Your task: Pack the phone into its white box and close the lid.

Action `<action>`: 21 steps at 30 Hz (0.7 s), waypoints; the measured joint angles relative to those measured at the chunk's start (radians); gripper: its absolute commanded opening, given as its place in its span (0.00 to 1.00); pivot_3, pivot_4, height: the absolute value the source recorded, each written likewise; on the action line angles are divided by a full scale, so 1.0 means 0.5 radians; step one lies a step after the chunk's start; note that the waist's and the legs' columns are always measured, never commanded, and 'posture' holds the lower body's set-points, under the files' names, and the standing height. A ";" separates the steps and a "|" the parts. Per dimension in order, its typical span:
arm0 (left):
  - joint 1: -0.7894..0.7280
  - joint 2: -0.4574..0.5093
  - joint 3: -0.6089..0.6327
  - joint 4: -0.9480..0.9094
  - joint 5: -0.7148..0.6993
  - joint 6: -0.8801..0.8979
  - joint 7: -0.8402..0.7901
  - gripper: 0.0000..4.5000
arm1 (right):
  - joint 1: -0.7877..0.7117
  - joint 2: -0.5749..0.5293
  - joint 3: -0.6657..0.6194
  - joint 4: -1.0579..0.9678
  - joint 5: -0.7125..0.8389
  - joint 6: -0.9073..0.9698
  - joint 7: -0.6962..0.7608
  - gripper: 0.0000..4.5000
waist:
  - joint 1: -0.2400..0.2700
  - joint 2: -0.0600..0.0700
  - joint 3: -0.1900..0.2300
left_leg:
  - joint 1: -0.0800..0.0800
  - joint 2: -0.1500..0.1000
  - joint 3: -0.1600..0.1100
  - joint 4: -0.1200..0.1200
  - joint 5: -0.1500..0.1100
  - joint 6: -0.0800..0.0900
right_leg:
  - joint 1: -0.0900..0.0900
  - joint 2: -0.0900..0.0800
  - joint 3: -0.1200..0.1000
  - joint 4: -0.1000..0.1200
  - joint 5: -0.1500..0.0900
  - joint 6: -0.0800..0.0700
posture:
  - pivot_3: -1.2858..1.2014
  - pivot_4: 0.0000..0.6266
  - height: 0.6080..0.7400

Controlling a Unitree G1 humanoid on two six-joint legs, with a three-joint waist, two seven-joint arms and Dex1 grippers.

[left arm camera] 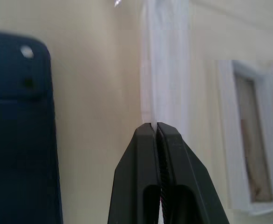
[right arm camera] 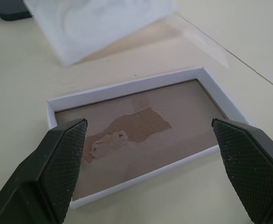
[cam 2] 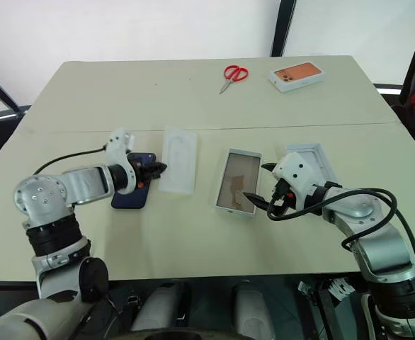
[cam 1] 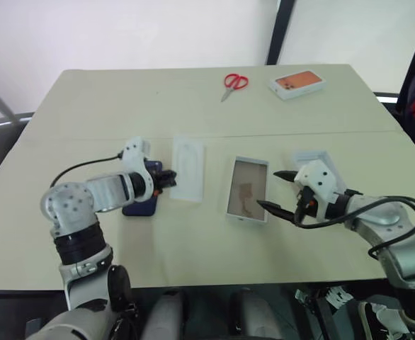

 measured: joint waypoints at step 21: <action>-0.241 -0.658 -0.330 0.309 -0.019 0.006 0.269 0.01 | 0.190 -0.168 -0.314 0.071 -0.052 -0.048 0.039 1.00 | 0.040 -0.003 0.001 | -0.005 -0.002 0.001 0.012 0.000 -0.001 | 0.002 0.001 0.000 0.000 0.000 0.000 | 0.52 0.24 1.00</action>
